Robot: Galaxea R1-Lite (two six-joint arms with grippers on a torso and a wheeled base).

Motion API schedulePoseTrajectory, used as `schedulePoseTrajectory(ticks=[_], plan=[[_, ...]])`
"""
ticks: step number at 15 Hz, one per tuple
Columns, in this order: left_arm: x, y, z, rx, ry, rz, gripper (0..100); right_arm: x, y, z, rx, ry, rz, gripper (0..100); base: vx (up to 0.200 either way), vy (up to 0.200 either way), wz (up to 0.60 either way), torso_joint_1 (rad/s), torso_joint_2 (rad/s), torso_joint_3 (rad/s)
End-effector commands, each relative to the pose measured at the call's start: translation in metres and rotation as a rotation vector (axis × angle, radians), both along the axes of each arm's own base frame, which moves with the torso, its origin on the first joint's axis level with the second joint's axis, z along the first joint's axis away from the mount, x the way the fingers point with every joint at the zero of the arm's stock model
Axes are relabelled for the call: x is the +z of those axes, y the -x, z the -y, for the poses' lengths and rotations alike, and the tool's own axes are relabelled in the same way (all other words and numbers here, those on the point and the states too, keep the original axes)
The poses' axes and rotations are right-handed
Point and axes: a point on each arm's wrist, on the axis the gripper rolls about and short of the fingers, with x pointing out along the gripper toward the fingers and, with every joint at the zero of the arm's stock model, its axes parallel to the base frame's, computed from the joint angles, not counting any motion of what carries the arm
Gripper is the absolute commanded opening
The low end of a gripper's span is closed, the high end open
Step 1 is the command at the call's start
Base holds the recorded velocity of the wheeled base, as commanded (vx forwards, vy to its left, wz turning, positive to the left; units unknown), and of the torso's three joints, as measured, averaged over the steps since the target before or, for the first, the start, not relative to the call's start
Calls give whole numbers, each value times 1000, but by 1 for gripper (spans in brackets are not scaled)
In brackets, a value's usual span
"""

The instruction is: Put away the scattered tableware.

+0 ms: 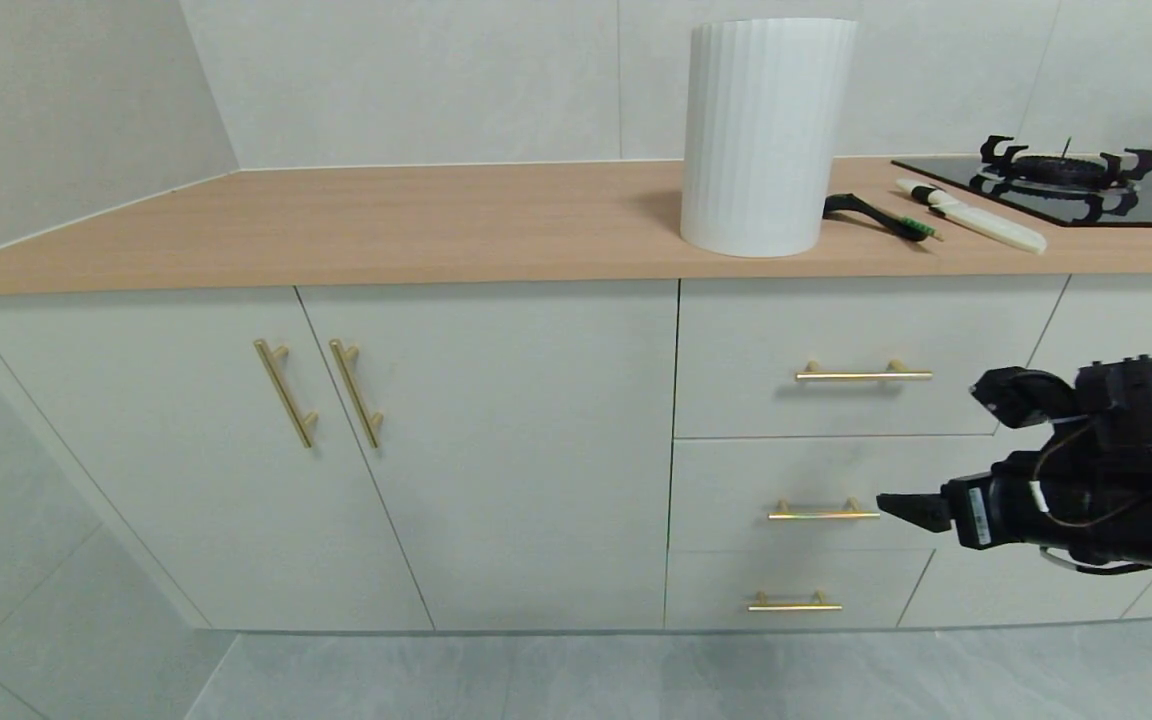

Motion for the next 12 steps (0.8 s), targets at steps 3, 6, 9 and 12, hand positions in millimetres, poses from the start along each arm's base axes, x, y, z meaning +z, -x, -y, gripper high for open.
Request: schedulePoseTrajectory(ticks=[3,6,9,12], plan=[[0,0,0,0,0,0,100,-84,-49,-19,-42,88,-113,100,0,0,0,0,0,0],[0,0,0,0,0,0,100,-110,-64,-20,-64,85,-83,100,0,0,0,0,0,0],[0,0,0,0,0,0,100,-127,-79,-17,-138,95,-54,100,0,0,0,0,0,0],[0,0,0,0,0,0,100,-138,-91,-17,-178,80,-10,100,0,0,0,0,0,0]])
